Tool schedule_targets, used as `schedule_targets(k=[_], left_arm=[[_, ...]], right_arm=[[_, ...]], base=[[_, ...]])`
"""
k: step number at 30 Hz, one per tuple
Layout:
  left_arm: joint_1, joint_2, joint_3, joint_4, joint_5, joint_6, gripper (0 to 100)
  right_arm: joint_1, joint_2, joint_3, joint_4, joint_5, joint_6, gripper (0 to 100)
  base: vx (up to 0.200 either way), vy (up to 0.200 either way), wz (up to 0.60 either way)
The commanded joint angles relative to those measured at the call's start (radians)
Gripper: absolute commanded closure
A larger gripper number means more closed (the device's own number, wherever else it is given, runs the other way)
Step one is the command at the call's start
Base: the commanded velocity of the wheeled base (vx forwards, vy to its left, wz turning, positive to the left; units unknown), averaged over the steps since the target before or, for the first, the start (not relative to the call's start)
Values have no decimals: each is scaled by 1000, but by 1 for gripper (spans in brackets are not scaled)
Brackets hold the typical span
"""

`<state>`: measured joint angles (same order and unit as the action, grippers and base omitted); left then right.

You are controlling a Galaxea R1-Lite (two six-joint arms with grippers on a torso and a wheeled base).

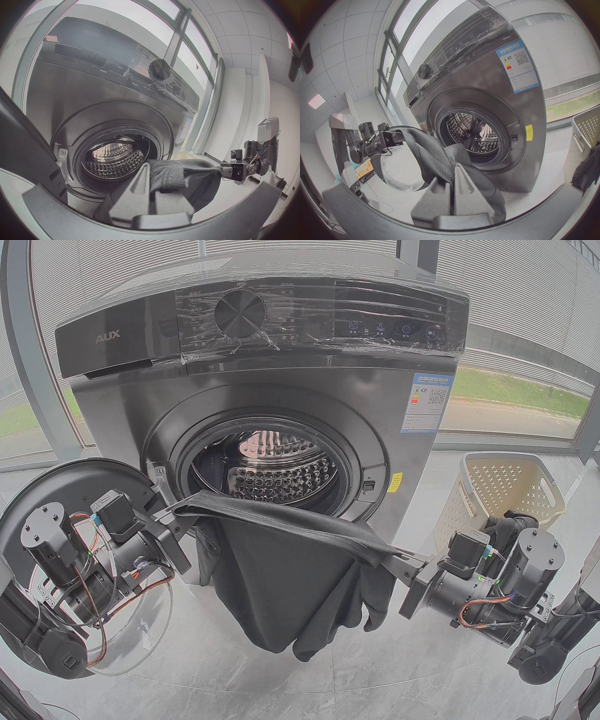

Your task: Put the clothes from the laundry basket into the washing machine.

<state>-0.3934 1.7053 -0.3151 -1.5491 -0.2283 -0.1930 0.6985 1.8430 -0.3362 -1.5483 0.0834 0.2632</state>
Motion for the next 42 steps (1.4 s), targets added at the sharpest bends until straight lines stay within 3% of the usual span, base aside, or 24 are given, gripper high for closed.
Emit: schedule_targets(k=[1, 8, 23, 33, 34, 42], left_arm=[[4, 5, -4, 0, 0, 0, 100], [25, 11, -7, 0, 3, 0, 100], [22, 7, -7, 0, 3, 0, 100], [21, 7, 4, 0, -6, 1, 100], [21, 7, 4, 0, -6, 1, 0], [7, 23, 65, 1, -37, 1, 0]], right_arm=[[7, 16, 59, -1, 4, -2, 100], [-13, 15, 78, -1, 12, -4, 100], [-25, 28, -139, -4, -24, 4, 100], [-22, 33, -149, -4, -30, 5, 100], [-22, 33, -149, -4, -30, 5, 100], [-16, 35, -153, -3, -31, 7, 100]], base=[[0, 0, 0], [0, 0, 0], [0, 0, 0], [0, 0, 0], [0, 0, 0], [0, 0, 0]])
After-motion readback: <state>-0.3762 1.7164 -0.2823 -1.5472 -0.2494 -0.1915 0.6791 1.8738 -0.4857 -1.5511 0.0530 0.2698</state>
